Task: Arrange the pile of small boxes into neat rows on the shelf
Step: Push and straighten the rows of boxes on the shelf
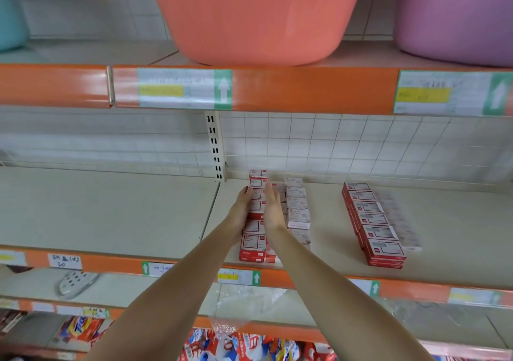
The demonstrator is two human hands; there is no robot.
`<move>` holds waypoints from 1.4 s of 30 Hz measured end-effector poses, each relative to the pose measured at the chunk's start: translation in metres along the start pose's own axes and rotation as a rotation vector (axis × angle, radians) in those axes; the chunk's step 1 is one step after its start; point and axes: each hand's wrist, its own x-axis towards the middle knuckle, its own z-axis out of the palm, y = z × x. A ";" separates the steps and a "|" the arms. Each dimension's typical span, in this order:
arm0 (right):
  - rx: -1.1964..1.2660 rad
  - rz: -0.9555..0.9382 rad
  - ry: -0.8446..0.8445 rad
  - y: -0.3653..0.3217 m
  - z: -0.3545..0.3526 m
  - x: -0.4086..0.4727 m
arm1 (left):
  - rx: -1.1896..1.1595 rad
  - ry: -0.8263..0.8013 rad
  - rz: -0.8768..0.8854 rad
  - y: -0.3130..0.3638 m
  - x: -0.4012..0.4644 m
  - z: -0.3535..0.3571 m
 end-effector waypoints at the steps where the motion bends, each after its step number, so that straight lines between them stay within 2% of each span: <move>1: -0.018 -0.004 0.004 -0.002 0.000 -0.008 | 0.003 0.002 0.001 -0.002 -0.003 0.000; 10: -0.014 -0.070 0.026 0.005 -0.001 -0.009 | -0.033 0.045 0.067 -0.007 -0.010 0.007; 20: 0.007 -0.057 0.019 0.000 -0.001 -0.007 | 0.006 0.128 0.040 -0.003 -0.012 0.008; 28: -0.125 -0.101 0.070 -0.021 -0.021 -0.005 | 0.243 0.186 0.065 0.023 -0.006 0.007; 33: -0.221 -0.228 0.101 -0.037 -0.043 -0.009 | 0.527 0.234 0.201 0.044 0.002 0.024; 37: -0.281 -0.295 0.145 -0.042 -0.066 -0.003 | 0.784 0.346 0.349 0.047 0.011 0.035; 42: -0.264 -0.264 0.218 -0.039 -0.094 0.003 | 0.948 0.268 0.442 0.048 0.019 0.053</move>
